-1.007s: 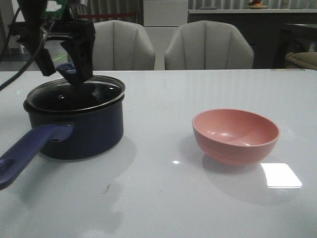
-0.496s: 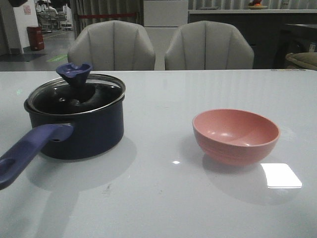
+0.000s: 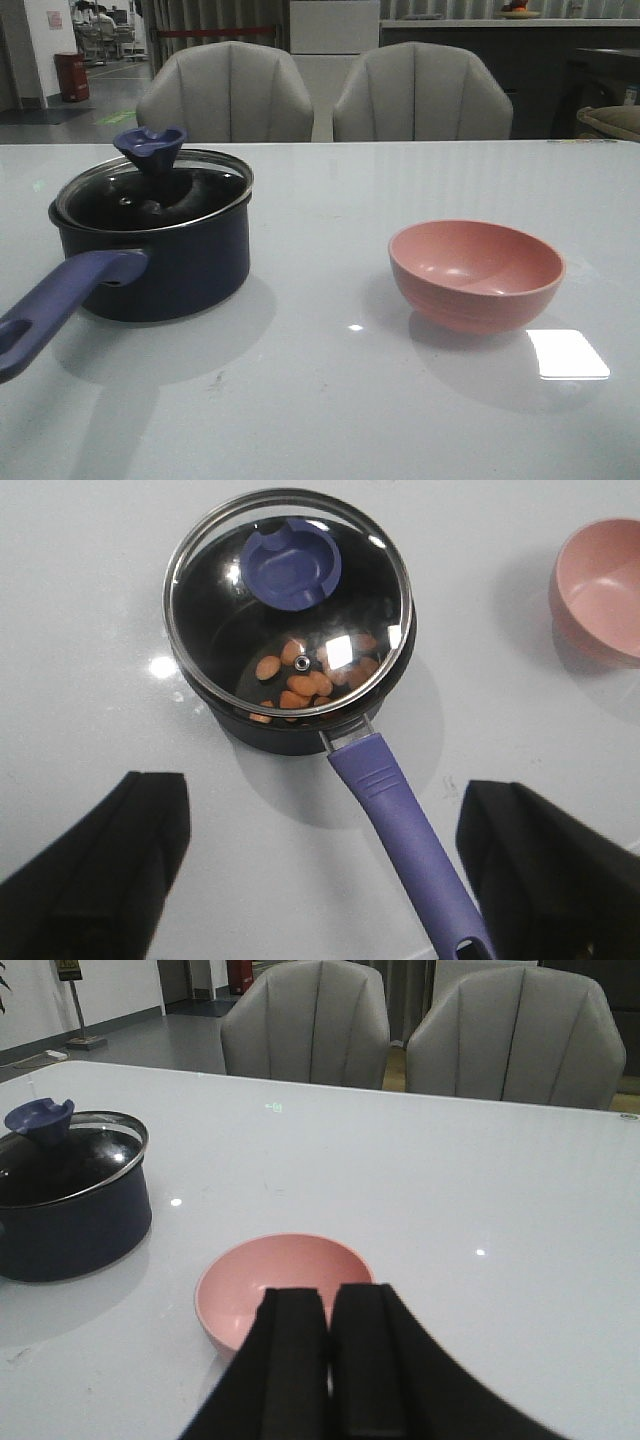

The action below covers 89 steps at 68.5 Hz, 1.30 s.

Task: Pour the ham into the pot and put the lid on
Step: 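Release the knob and raise the left gripper away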

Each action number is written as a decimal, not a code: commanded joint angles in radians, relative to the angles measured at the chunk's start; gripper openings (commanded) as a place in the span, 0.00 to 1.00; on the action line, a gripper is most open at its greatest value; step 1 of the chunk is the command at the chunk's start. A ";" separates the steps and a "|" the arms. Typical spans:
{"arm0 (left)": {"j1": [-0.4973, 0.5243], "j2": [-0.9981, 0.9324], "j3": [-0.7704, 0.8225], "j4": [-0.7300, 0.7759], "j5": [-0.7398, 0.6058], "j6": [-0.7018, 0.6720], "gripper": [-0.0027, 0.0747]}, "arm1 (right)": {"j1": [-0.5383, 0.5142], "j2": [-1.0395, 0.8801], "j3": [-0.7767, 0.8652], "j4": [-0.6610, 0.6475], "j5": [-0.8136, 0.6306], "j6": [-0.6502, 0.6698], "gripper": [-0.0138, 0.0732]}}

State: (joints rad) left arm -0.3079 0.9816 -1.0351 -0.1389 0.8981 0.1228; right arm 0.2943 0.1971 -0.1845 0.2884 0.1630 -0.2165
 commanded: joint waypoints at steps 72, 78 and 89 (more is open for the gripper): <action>-0.006 -0.774 0.521 -0.035 -0.367 -0.005 0.18 | 0.001 0.007 -0.028 -0.001 -0.074 -0.006 0.35; -0.006 -0.774 0.521 -0.035 -0.367 -0.005 0.18 | 0.001 0.007 -0.028 -0.001 -0.074 -0.006 0.35; -0.006 -0.774 0.521 -0.035 -0.367 -0.005 0.18 | 0.001 0.007 -0.028 -0.001 -0.074 -0.006 0.35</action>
State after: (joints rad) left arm -0.3079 0.1987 -0.4887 -0.1585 0.6155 0.1228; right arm 0.2943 0.1971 -0.1845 0.2884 0.1647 -0.2165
